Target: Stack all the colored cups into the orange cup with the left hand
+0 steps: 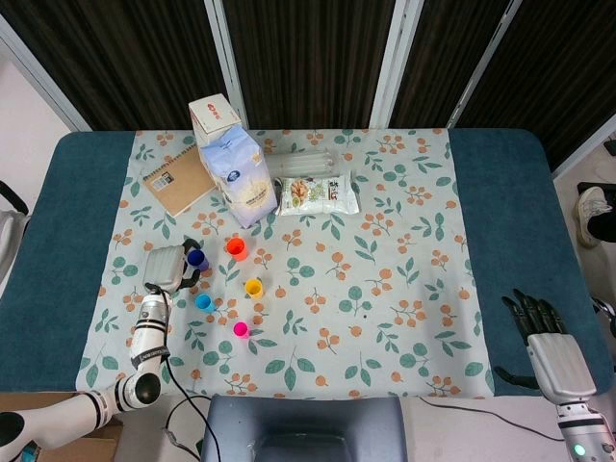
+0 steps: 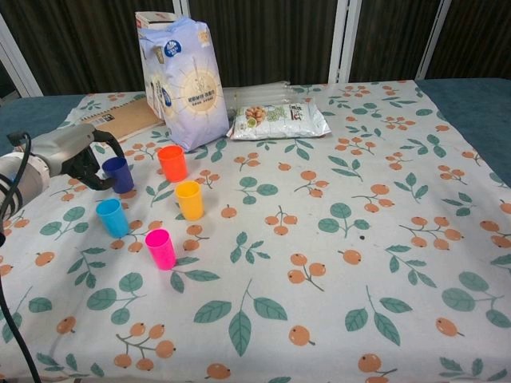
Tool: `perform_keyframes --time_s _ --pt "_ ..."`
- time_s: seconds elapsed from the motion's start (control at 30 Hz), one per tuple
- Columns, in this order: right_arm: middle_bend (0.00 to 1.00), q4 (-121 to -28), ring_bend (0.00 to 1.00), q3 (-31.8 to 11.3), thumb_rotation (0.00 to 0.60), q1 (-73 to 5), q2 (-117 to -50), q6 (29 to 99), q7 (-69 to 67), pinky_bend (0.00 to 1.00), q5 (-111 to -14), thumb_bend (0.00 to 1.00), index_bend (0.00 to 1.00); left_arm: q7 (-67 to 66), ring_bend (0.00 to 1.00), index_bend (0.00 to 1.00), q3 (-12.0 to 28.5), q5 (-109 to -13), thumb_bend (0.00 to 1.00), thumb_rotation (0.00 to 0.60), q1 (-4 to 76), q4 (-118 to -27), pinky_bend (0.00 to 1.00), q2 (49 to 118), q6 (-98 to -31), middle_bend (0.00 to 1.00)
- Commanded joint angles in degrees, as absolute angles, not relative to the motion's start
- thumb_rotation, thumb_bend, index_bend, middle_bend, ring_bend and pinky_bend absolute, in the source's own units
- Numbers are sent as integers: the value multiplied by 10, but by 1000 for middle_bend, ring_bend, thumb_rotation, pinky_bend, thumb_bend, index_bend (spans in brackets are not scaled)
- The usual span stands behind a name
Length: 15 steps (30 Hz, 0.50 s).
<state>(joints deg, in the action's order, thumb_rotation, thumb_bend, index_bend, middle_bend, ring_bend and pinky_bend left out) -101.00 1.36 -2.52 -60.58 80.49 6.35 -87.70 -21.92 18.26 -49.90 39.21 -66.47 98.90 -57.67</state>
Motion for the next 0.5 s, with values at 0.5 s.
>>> perform_keyframes --time_s 0.5 --pt "0 -1010 0 13 600 -25 -603 808 59 0 -876 140 0 -210 1000 489 185 -491 344 600 406 -632 1000 1006 -564 1000"
